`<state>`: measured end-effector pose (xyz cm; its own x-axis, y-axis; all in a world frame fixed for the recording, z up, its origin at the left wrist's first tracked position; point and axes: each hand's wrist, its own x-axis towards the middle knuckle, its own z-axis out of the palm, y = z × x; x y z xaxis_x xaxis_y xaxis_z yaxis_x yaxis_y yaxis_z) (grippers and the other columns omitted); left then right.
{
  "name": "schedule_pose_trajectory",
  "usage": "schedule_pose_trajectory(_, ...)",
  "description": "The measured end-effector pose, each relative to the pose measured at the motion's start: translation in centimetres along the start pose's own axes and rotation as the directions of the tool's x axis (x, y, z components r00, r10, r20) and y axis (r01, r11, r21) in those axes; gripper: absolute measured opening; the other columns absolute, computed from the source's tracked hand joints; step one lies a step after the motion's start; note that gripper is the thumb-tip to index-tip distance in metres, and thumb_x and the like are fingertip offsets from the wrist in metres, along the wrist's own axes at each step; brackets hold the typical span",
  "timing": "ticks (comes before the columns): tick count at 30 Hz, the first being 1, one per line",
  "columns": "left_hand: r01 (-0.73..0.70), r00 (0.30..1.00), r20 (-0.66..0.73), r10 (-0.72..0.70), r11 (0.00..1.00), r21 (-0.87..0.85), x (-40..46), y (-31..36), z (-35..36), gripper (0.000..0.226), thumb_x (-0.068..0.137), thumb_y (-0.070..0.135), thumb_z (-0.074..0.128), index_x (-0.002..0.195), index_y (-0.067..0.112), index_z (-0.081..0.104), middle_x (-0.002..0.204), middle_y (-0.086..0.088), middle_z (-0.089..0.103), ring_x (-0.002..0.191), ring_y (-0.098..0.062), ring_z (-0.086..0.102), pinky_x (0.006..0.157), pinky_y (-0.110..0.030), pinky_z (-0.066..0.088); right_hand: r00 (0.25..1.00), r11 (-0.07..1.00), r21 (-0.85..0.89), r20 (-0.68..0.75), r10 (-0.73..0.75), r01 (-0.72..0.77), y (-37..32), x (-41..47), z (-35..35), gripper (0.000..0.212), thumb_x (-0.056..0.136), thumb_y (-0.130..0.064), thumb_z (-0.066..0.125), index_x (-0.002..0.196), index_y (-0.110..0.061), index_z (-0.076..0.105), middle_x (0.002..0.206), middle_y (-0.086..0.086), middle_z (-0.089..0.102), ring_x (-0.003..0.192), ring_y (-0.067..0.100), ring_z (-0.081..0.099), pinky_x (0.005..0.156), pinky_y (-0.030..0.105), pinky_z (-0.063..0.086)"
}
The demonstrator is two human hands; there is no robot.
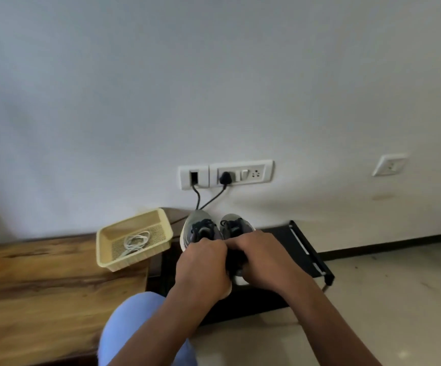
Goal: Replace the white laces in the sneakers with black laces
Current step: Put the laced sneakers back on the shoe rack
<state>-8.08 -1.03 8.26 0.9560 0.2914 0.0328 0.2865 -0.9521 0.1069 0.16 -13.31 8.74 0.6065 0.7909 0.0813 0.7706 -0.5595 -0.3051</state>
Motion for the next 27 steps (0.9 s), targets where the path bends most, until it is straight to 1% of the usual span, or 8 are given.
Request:
schedule_pose_trajectory(5,0.027,0.993,0.120,-0.019,0.997,-0.066,3.7,2.0,6.6,0.021,0.090,0.020,0.070,0.111,0.017,0.069,0.103,-0.004,0.072,0.096,-0.025,0.071,0.069,-0.032,0.053,0.995,0.995,0.003,0.003,0.103,-0.103,5.1,-0.2,5.5,0.053,0.075,-0.022,0.072,0.122,-0.045,0.065,0.105,-0.007,0.075,0.099,0.022,0.068,0.073,0.033,0.055)
schedule_pose_trajectory(8,0.057,0.989,0.144,-0.043,0.994,-0.097,5.3,2.3,9.9,0.018,0.092,0.020,0.069,0.110,0.018,0.071,0.099,-0.003,0.072,0.092,-0.023,0.071,0.065,-0.032,0.054,0.993,0.993,0.034,0.000,0.116,-0.116,6.8,0.0,8.0,0.052,0.077,-0.022,0.065,0.126,-0.040,0.066,0.105,-0.003,0.075,0.098,0.027,0.069,0.078,0.039,0.057)
schedule_pose_trajectory(12,0.076,0.991,0.123,-0.059,0.988,-0.136,6.4,2.3,13.4,0.015,0.093,0.018,0.062,0.107,0.019,0.070,0.099,-0.004,0.073,0.091,-0.026,0.073,0.064,-0.035,0.055,0.987,0.988,-0.004,-0.033,0.156,-0.156,9.1,0.5,11.5,0.070,0.081,-0.024,0.071,0.146,-0.040,0.048,0.112,-0.002,0.074,0.099,0.028,0.070,0.081,0.044,0.058)
schedule_pose_trajectory(14,0.104,0.986,0.144,-0.086,0.987,-0.126,6.5,2.1,14.9,0.011,0.094,0.016,0.060,0.101,0.018,0.069,0.098,-0.004,0.073,0.088,-0.027,0.072,0.063,-0.037,0.056,0.982,0.983,0.009,-0.050,0.182,-0.182,9.7,1.0,13.2,0.073,0.086,-0.026,0.072,0.152,-0.031,0.042,0.114,0.003,0.074,0.097,0.032,0.071,0.080,0.045,0.058)
schedule_pose_trajectory(16,0.126,0.981,0.161,-0.105,0.984,-0.128,6.5,1.8,16.2,0.009,0.095,0.016,0.060,0.097,0.018,0.068,0.097,-0.005,0.072,0.086,-0.028,0.072,0.064,-0.037,0.057,0.976,0.977,0.037,-0.053,0.211,-0.210,10.0,1.2,14.4,0.069,0.089,-0.023,0.071,0.151,-0.023,0.042,0.114,0.007,0.074,0.096,0.034,0.071,0.081,0.046,0.057)
schedule_pose_trajectory(18,0.128,0.980,0.167,-0.108,0.985,-0.113,6.6,1.5,17.3,0.009,0.097,0.017,0.059,0.098,0.018,0.068,0.098,-0.005,0.071,0.087,-0.027,0.071,0.065,-0.036,0.056,0.972,0.972,0.038,-0.037,0.233,-0.231,10.1,1.3,15.9,0.067,0.089,-0.021,0.073,0.149,-0.020,0.044,0.114,0.006,0.074,0.097,0.032,0.071,0.083,0.046,0.057)
schedule_pose_trajectory(22,0.112,0.977,0.192,-0.095,0.991,-0.078,6.9,1.0,18.4,0.011,0.101,0.019,0.058,0.108,0.017,0.067,0.105,-0.006,0.070,0.095,-0.025,0.070,0.066,-0.033,0.046,0.964,0.964,0.034,-0.025,0.266,-0.265,10.6,1.6,18.2,0.063,0.086,-0.012,0.073,0.142,-0.024,0.047,0.115,0.004,0.074,0.097,0.030,0.072,0.083,0.044,0.058)
schedule_pose_trajectory(27,0.092,0.978,0.195,-0.077,0.993,-0.068,7.6,0.7,19.0,0.011,0.100,0.017,0.058,0.105,0.016,0.067,0.103,-0.007,0.070,0.093,-0.030,0.070,0.068,-0.038,0.053,0.958,0.958,0.034,-0.025,0.287,-0.286,11.3,2.1,18.8,0.048,0.084,-0.012,0.073,0.126,-0.026,0.057,0.116,0.000,0.071,0.097,0.031,0.070,0.078,0.044,0.058)
